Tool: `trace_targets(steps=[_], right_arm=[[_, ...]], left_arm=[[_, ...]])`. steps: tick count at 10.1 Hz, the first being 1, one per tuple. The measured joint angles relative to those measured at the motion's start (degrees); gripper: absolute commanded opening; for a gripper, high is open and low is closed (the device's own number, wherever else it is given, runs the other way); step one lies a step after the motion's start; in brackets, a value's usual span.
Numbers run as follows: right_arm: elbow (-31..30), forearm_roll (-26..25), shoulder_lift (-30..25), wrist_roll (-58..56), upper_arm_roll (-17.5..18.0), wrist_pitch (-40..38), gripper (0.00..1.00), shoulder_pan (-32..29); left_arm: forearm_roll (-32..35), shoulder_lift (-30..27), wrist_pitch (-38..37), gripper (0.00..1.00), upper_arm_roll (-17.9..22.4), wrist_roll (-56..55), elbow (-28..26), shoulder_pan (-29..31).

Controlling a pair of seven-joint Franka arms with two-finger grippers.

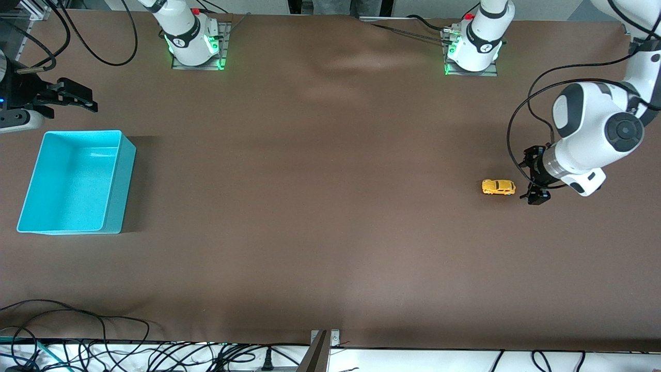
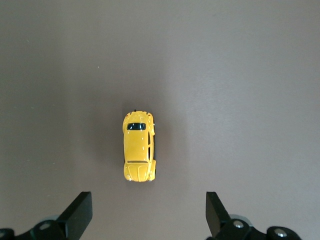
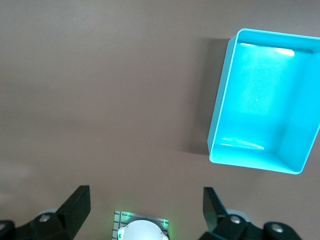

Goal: Wind up and store yellow beetle car
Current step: 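Lower the left gripper over the yellow beetle car, then close the left gripper on the yellow car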

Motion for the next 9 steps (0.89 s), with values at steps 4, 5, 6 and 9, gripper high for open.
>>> trace_targets(steps=[4,5,6,9], right_arm=[[0.0,0.0,0.1,0.0,0.0,0.0,1.00,0.0],[0.0,0.0,0.1,0.0,0.0,0.0,1.00,0.0],[0.0,0.0,0.1,0.0,0.0,0.1,1.00,0.1],[0.0,0.0,0.1,0.0,0.1,0.1,1.00,0.7]], left_arm=[[7.9,2.2,8.7,1.00,-0.1,-12.5,-6.7,0.0],[9.5,4.0,10.6,1.00,-0.2,-14.5,-6.8,0.0],[10.0,5.3,12.0,1.00,-0.2,-15.0,-6.8,0.0],[14.1,7.0,12.7,1.00,-2.0,-15.2,-6.7,-0.2]])
